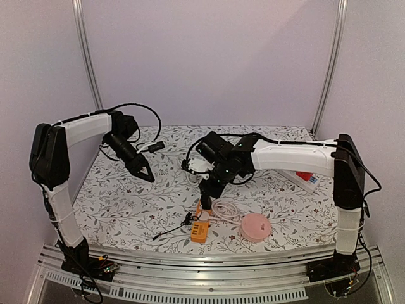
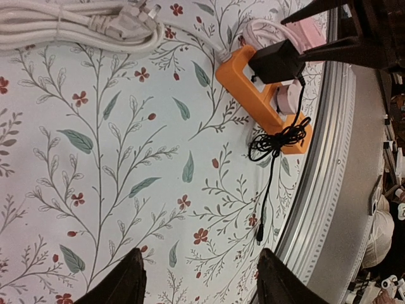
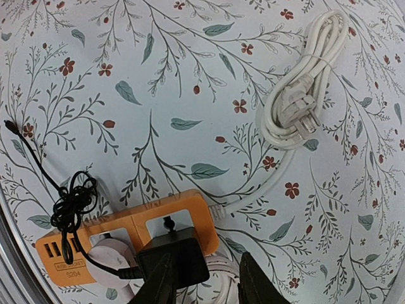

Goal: Insert the plug

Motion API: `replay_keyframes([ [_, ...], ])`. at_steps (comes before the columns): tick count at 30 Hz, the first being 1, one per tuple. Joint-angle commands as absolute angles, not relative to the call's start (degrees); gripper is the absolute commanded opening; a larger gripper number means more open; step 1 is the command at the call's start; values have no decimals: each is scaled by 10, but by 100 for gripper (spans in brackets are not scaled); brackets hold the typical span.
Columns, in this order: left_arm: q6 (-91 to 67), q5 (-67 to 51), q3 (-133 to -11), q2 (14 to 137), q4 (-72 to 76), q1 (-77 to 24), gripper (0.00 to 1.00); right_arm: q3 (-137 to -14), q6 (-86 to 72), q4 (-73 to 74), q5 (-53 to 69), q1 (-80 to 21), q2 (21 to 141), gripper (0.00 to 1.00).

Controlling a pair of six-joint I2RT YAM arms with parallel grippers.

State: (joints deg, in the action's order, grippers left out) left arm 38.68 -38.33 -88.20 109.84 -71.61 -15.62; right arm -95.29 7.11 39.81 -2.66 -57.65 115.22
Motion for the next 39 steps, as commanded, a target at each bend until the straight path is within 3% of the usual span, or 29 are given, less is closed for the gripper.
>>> replay_keyframes([
  [1,381,-389,-874,1091,-709,-151,60,-922,46,377,-7,-563,1160,32],
  [19,375,-379,-874,1092,-708,-152,60,-758,29,295,40,-557,1109,26],
  [25,374,-380,-878,1087,-708,-152,60,-779,30,290,53,-557,1117,28],
  [35,364,-382,-865,1035,-693,-131,60,-860,27,284,40,-527,1011,63],
  [36,358,-382,-856,1024,-686,-124,60,-855,13,277,30,-511,990,71],
  [38,335,-378,-828,991,-661,-104,61,-824,-16,259,-4,-469,939,97],
  [39,319,-376,-811,971,-641,-90,61,-805,-40,254,-39,-442,913,99],
])
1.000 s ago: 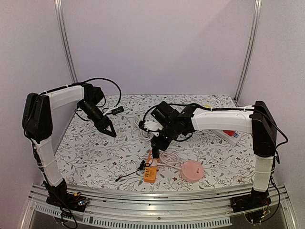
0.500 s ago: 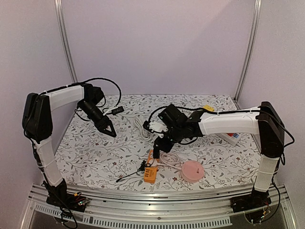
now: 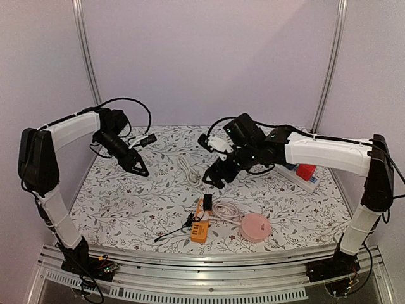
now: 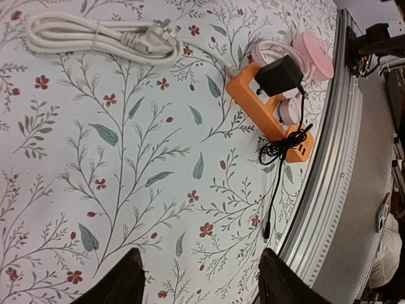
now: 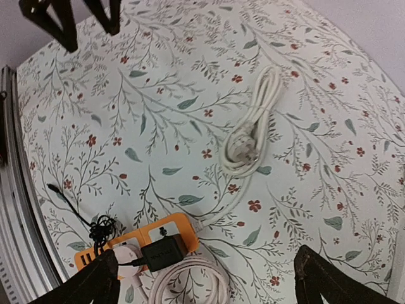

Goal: Insert the plug

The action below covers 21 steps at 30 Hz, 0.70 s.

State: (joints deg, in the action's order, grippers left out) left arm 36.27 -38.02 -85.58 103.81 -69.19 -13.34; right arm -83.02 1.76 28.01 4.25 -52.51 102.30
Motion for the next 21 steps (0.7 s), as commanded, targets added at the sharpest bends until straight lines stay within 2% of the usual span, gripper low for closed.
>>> replay_keyframes([
  [1,301,-373,-792,950,-609,-68,62,-785,-55,256,-71,-417,895,99],
  [7,161,-340,-654,819,-445,62,66,-607,-186,274,-151,-232,731,99],
  [11,51,-223,-544,733,-327,102,71,-492,-210,276,-200,-144,609,99],
  [15,-9,-127,-445,650,-224,107,76,-389,-210,246,-333,-135,503,99],
  [21,-1,-106,-385,594,-164,106,84,-307,-300,211,-442,-135,478,99],
])
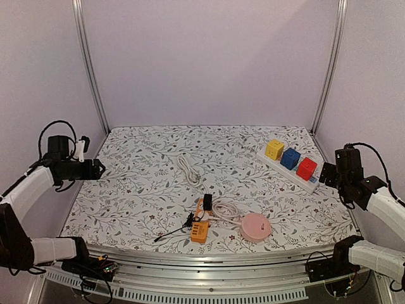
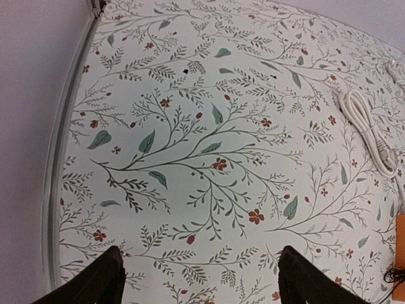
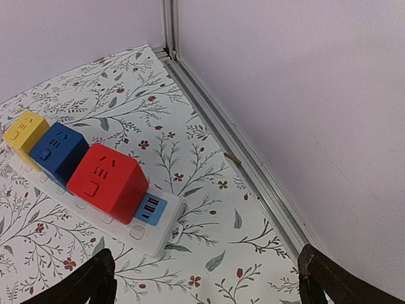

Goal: Insert the plug

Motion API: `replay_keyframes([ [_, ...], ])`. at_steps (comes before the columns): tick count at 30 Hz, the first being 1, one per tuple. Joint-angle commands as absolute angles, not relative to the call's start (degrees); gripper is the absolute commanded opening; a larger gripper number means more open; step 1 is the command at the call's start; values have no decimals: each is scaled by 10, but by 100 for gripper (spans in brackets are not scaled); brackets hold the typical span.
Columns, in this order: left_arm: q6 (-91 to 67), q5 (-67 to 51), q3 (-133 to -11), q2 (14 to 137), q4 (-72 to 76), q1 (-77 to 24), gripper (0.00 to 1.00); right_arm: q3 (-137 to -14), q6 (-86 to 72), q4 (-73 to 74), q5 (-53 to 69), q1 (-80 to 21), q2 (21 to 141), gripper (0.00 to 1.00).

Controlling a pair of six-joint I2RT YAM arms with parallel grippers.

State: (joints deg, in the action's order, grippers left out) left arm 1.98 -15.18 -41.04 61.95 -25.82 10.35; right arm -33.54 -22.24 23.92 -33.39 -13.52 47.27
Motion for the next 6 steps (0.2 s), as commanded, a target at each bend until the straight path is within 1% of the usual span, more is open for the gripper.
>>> replay_keyframes([
  [1,-1,-103,-379,592,-160,106,84,-308,-316,211,-450,-135,483,99],
  [3,-1,-94,-369,591,-155,106,84,-312,-350,211,-448,-135,500,99],
  [6,9,-80,-357,589,-155,106,85,-325,-348,211,-426,-135,518,99],
])
